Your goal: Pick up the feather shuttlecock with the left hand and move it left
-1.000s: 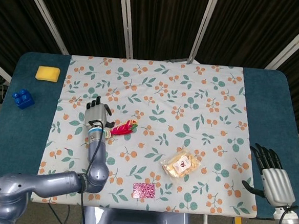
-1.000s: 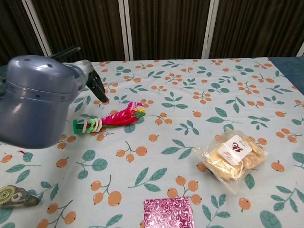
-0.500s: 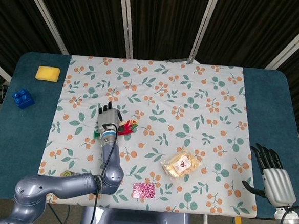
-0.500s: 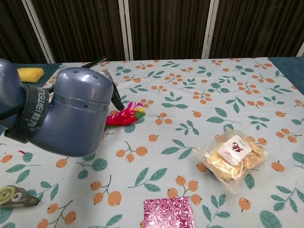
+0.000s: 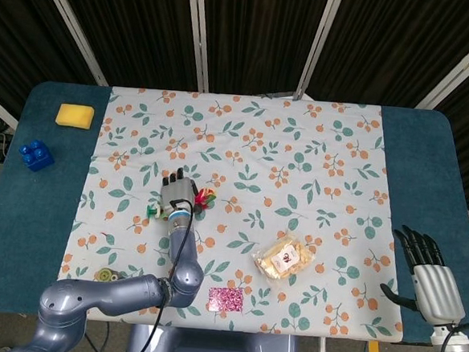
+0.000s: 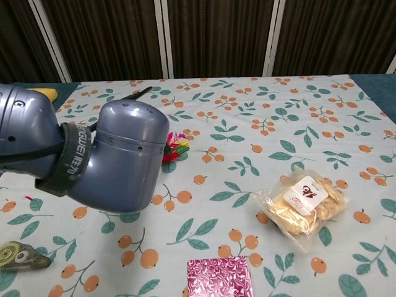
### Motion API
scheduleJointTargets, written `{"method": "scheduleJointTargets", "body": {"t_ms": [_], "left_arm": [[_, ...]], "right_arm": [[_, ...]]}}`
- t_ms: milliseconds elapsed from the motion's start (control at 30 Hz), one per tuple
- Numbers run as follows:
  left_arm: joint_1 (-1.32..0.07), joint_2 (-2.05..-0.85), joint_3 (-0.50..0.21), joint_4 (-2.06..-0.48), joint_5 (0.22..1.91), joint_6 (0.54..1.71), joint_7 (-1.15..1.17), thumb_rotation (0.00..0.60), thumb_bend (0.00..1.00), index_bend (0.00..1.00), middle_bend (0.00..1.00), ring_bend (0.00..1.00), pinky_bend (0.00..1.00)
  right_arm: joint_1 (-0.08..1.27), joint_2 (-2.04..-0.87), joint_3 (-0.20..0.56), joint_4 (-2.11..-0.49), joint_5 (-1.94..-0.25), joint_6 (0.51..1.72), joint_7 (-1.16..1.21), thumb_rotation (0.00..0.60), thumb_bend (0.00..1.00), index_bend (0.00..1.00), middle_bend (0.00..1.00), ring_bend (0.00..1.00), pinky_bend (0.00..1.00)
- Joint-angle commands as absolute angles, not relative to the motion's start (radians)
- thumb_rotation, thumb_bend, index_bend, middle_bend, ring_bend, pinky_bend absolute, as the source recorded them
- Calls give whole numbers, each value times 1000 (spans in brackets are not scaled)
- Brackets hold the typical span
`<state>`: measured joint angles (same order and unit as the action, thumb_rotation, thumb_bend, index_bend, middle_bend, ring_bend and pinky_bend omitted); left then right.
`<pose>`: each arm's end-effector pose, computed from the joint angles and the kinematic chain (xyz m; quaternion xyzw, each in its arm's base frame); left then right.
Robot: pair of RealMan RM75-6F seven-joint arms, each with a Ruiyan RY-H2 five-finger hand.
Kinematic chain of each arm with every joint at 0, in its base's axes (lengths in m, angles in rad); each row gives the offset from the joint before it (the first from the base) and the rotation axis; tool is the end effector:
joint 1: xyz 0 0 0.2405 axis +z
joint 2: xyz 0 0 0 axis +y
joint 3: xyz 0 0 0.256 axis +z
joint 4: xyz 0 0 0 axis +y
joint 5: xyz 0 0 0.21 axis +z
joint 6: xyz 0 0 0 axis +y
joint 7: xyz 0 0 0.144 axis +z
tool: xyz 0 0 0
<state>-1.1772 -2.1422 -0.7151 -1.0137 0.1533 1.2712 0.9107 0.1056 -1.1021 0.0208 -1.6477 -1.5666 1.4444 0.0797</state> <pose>-0.0425 0.3873 -0.1114 -0.5168 -0.6104 -0.2445 0.5482 -0.2974 -0.1799 0.1482 0.6123 -0.4163 0.4120 0.5311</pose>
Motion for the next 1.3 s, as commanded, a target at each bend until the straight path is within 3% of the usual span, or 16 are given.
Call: {"method": "scheduleJointTargets", "body": {"t_ms": [33,933,1100,1300], "left_arm": [[-1178,-2144,-720,-1012,160,1271,907,600,431,505,0,0,0],[-1150,-2146,-730,-1032,170,1261,926,600,468,512,0,0,0],[-1148,-2147,-737,-1037,164,1258,926,600,562,537,0,0,0],[-1143,-2145,-741,-1047,162,1259,922,600,587,590,0,0,0]], "right_arm": [[106,-1102,21,-1648,-1566,1445,81,600,110,51,0,0,0],[105,-1101,22,-1652,-1561,1442,78,600,112,52,0,0,0],[105,-1101,21,-1651,-1563,1443,78,600,110,51,0,0,0],[104,-1101,22,-1650,-1564,1446,78,600,111,51,0,0,0]]}}
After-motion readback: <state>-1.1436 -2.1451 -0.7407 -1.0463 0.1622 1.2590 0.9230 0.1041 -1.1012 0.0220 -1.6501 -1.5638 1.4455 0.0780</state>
